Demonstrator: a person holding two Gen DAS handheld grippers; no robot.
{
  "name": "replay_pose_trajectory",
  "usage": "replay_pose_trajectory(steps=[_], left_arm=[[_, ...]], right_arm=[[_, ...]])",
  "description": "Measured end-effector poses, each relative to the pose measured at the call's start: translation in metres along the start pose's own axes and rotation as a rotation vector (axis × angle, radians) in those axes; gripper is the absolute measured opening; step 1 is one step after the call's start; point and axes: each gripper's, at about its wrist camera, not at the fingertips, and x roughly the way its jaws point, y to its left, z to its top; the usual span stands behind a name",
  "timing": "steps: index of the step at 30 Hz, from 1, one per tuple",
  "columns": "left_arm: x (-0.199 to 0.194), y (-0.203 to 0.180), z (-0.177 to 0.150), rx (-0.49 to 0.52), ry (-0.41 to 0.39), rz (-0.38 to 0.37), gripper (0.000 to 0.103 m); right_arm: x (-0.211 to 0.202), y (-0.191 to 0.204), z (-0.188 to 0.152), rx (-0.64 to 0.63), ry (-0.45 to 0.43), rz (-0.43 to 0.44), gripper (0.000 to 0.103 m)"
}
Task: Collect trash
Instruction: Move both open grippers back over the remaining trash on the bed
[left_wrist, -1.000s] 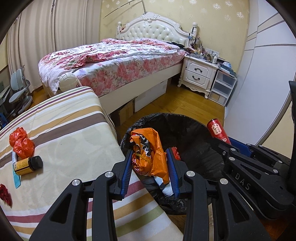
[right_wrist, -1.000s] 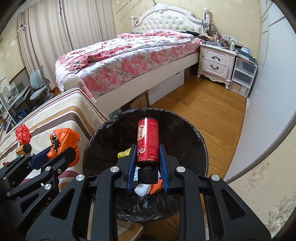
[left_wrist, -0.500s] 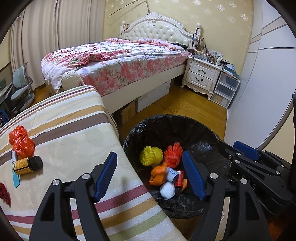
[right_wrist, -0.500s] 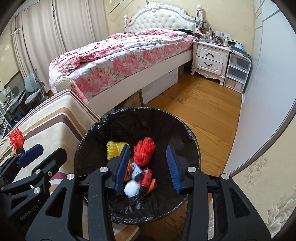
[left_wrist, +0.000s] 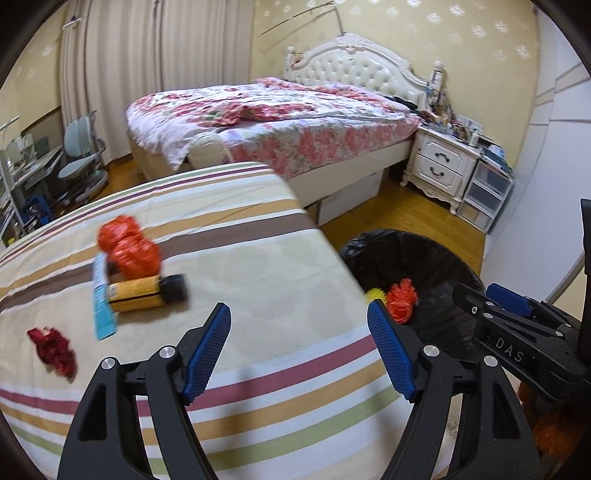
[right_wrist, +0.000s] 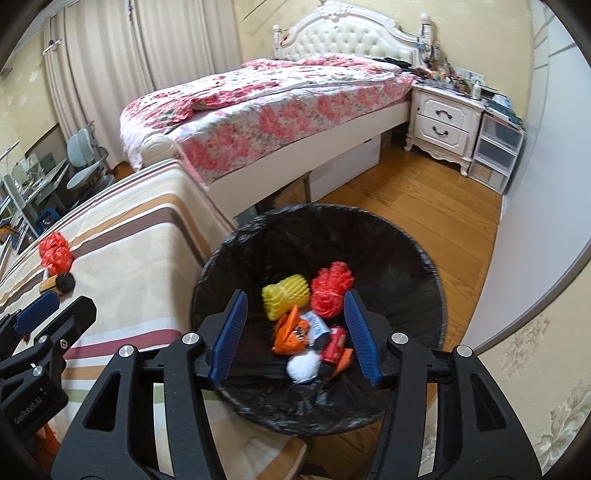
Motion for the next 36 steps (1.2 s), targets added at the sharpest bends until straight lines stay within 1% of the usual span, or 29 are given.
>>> replay_pose_trajectory(steps=[5, 9, 14, 17, 24, 29, 33, 36], left_arm=[[-0.015, 0.036, -0.01, -0.046, -0.001, 0.071, 0.075], [-0.029, 0.068, -0.02, -0.092, 0.001, 0.121, 0.075], [-0.041, 0.106, -0.03, -0.152, 0.005, 0.182, 0.075], [-0.047, 0.128, -0.037, -0.184, 0.006, 0.216, 0.075], [-0.061, 0.174, -0.049, -0.263, 0.004, 0.285, 0.075], [-0.066, 0.199, -0.054, -0.313, 0.004, 0.314, 0.075], [-0.067, 0.211, -0.058, -0.34, 0.014, 0.312, 0.075], [-0.068, 0.213, -0.06, -0.35, 0.013, 0.302, 0.075]], right_arm=[[0.001, 0.036, -0.002, -0.054, 0.016, 0.058, 0.054], [0.002, 0.073, -0.001, -0.108, 0.026, 0.113, 0.054], [0.006, 0.116, 0.003, -0.178, 0.033, 0.161, 0.057], [0.01, 0.14, 0.007, -0.217, 0.038, 0.18, 0.058], [0.02, 0.179, 0.02, -0.266, 0.043, 0.195, 0.058], [0.032, 0.197, 0.026, -0.284, 0.056, 0.188, 0.059], [0.043, 0.202, 0.025, -0.295, 0.086, 0.165, 0.059], [0.042, 0.201, 0.018, -0.301, 0.097, 0.158, 0.059]])
